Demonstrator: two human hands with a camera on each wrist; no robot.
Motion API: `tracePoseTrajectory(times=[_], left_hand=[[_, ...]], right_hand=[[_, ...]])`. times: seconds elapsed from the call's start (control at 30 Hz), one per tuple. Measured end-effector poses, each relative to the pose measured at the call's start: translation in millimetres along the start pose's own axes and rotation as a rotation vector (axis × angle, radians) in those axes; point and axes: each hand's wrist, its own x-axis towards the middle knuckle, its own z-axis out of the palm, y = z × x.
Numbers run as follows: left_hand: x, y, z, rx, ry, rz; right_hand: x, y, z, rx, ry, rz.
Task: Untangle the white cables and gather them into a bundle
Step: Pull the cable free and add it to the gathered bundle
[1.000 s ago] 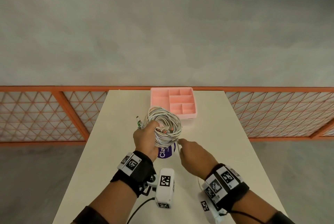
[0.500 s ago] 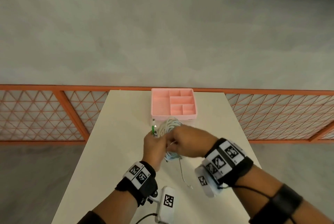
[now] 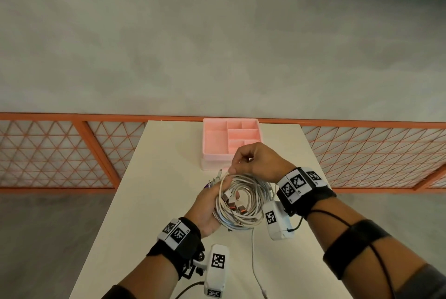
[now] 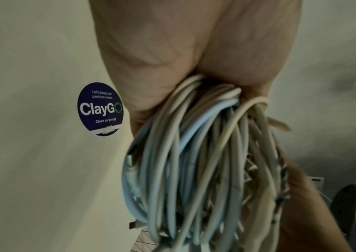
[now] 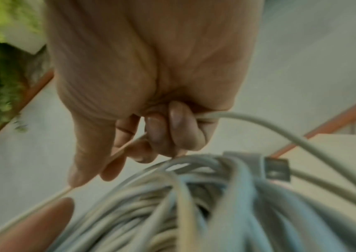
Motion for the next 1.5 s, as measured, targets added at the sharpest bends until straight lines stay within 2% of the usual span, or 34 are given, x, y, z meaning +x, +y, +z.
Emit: tracePoseTrajectory(times=[0.07,0.37,0.6,0.77,0.9,1.03,1.3,1.37,1.5], left_hand=[[0.4,0.3,-3.8,-0.035,-0.040,-0.025],[-1.1,2.0,-2.7,-0.155,-0.029,-0.100],[3.4,1.0,-4.9,0.127,-0.061,-0.016],[8.2,3.8,-17.4,0.072,-0.064,-0.032],[11.6,17.2,-19.0,-0.007,-0.021,0.018],[13.9,30.5,-14.7,-0.064,0.056,0.060],[24.1,35.1,-8.7,-0.085,0.175,0.178],[23.4,33.3,-5.1,-0.069,0.220,0.232],[22.1,28.9,5.1,-0.009,0.312,0.384]], right_hand=[[0.9,7.4,-1.5,0.042,0.031,0.008],[4.0,26.4,0.5,0.054,0.115,0.076],[9.1,37.8,4.0,0.010,0.135,0.133],[-2.5,55.1,-0.2,0.181,0.158,0.211],[-15.4,79.6,10.8,0.310,0.233,0.296],[-26.0,87.3,28.8,0.351,0.288,0.295],[-26.3,79.5,68.6,0.458,0.270,0.289],[-26.4,66.7,70.6,0.583,0.284,0.322],[-29.3,41.5,76.1,0.994,0.224,0.299]])
